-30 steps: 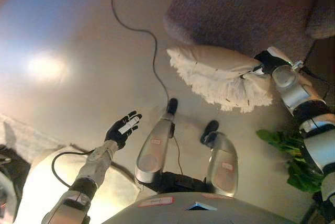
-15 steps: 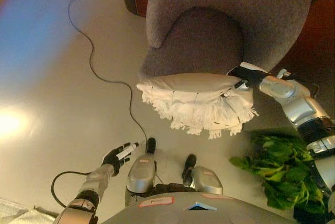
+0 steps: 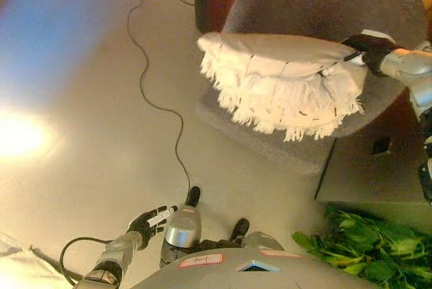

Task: Pick up the pillow and put it on the sofa.

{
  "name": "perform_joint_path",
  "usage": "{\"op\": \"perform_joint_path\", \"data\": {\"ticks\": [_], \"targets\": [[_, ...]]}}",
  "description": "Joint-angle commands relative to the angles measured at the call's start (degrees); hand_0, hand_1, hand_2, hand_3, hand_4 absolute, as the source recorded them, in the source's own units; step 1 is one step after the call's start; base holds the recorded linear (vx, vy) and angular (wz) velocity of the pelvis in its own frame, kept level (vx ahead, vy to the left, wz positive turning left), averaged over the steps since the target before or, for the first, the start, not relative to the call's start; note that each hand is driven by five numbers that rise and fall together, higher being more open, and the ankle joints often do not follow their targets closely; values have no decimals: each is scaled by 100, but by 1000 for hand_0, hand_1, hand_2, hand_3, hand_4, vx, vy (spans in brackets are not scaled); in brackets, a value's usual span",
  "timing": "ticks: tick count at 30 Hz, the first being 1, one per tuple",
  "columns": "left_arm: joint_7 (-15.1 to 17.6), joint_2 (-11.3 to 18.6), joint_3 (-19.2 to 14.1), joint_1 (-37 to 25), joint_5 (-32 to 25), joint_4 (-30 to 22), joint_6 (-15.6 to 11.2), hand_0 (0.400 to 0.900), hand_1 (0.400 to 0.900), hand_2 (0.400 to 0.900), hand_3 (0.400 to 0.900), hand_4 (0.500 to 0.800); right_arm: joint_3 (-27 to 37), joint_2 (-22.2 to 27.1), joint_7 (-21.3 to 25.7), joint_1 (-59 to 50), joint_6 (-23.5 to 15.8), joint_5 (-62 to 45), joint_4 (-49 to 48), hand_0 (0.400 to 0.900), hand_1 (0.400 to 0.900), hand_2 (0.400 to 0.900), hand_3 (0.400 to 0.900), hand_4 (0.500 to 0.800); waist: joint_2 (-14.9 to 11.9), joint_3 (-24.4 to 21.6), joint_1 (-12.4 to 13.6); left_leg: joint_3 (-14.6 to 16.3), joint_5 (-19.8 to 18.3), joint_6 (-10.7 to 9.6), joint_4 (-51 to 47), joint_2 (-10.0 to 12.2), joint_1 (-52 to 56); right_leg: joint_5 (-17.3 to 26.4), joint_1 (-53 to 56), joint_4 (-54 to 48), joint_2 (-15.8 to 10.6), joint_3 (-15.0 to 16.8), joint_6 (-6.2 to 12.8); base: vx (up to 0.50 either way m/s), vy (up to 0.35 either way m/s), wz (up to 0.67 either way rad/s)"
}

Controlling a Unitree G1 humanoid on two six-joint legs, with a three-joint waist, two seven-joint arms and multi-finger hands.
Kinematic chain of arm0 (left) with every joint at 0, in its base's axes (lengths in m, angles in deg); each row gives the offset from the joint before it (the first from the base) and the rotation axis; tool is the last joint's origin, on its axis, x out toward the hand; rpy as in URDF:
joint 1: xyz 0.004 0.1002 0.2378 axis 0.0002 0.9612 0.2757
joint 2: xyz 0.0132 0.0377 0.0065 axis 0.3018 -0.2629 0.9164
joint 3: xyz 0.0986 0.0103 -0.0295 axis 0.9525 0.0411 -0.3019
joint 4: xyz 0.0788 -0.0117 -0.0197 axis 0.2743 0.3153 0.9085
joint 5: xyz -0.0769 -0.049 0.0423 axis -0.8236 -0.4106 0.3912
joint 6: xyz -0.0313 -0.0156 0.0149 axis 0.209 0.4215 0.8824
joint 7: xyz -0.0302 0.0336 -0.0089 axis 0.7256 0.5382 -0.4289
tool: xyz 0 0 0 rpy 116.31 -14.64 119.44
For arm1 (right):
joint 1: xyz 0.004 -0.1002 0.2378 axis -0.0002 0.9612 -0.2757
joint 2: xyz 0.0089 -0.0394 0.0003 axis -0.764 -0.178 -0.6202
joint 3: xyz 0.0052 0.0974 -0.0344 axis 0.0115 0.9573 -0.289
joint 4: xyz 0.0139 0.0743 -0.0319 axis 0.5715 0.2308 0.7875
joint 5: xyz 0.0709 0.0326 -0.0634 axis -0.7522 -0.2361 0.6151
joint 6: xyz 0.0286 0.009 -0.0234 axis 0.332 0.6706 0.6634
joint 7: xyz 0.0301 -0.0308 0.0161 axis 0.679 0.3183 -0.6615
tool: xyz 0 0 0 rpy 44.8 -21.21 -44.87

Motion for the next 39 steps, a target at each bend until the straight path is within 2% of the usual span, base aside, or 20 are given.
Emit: {"op": "perform_joint_path", "data": {"ticks": [1, 7, 8, 13, 24, 30, 33, 35, 36, 39], "targets": [[-114, 310, 480, 5, 131, 23, -268, 900, 900, 900, 900, 800, -233, 406, 172, -1772, -68, -592, 270, 400, 400, 400, 400, 500, 10, -302, 287, -28, -327, -265, 65, 76, -242, -360, -366, 633, 62, -126, -129, -40, -78, 19], [-364, 461, 570, -180, -42, -326, -486, 900, 900, 900, 900, 800, -410, 302, 529, -2357, 256, -619, 729, 400, 400, 400, 400, 500, 374, 247, 552, -401, -158, -338, 292, 15, -821, -574, -848, 1138, 46, -366, -301, -137, -69, 20], [-386, 478, 567, -173, -73, -395, -513, 900, 900, 900, 900, 800, -410, 297, 525, -2405, 343, -598, 764, 400, 400, 400, 400, 500, 385, 295, 558, -438, -258, -390, 265, 29, -785, -763, -854, 1227, 51, -300, -303, 31, -107, 14], [-440, 538, 672, -49, -311, -830, -634, 900, 900, 900, 900, 800, -292, 376, 552, -2562, 648, -668, 1107, 400, 400, 400, 400, 500, 717, 545, 646, -539, -135, -454, 299, -8, -981, -925, -1069, 1539, -38, -349, -357, -15, -29, 9], [-614, 678, 644, 261, -676, -1413, -770, 900, 900, 900, 900, 800, -186, 649, 1186, -2661, 984, -323, 1441, 400, 400, 400, 400, 500, 1080, 764, 550, -425, 56, -479, 243, 52, -1092, -1085, -1452, 1961, -118, -287, -404, -26, -5, 1], [-575, 722, 660, 351, -1017, -1638, -762, 900, 900, 900, 900, 800, -390, 921, 1588, -2826, 1512, 84, 1603, 400, 400, 400, 400, 500, 1154, 789, 434, -314, 160, -498, 195, 101, -1055, -1093, -1471, 1947, -80, -184, -405, -24, 2, -14], [-582, 754, 653, 379, -1106, -1752, -708, 900, 900, 900, 900, 800, -407, 1046, 1630, -2878, 1728, 143, 1698, 400, 400, 400, 400, 500, 1162, 768, 386, -261, 175, -510, 199, 124, -1032, -1085, -1443, 1915, -71, -139, -404, -7, 3, -9], [-583, 758, 640, 406, -1118, -1768, -694, 900, 900, 900, 900, 800, -394, 1153, 1473, -2850, 1788, 187, 1719, 400, 400, 400, 400, 500, 1139, 739, 348, -225, 183, -520, 204, 145, -1008, -1077, -1391, 1861, -60, -121, -408, -39, 18, -8], [-602, 767, 645, 399, -1105, -1748, -728, 900, 900, 900, 900, 800, -397, 1180, 1554, -2851, 1837, 188, 1749, 900, 900, 900, 900, 800, 1187, 734, 352, -205, 317, -484, 265, 170, -1084, -883, -1420, 1805, -50, -189, -420, -79, 43, -9], [-578, 731, 611, 348, -1107, -1703, -714, 900, 900, 900, 900, 800, -301, 1176, 1522, -2688, 1899, 181, 1769, 900, 900, 900, 900, 800, 1135, 690, 293, -145, 286, -483, 278, 196, -1040, -838, -1338, 1706, -40, -139, -405, -22, 9, -9]]}}
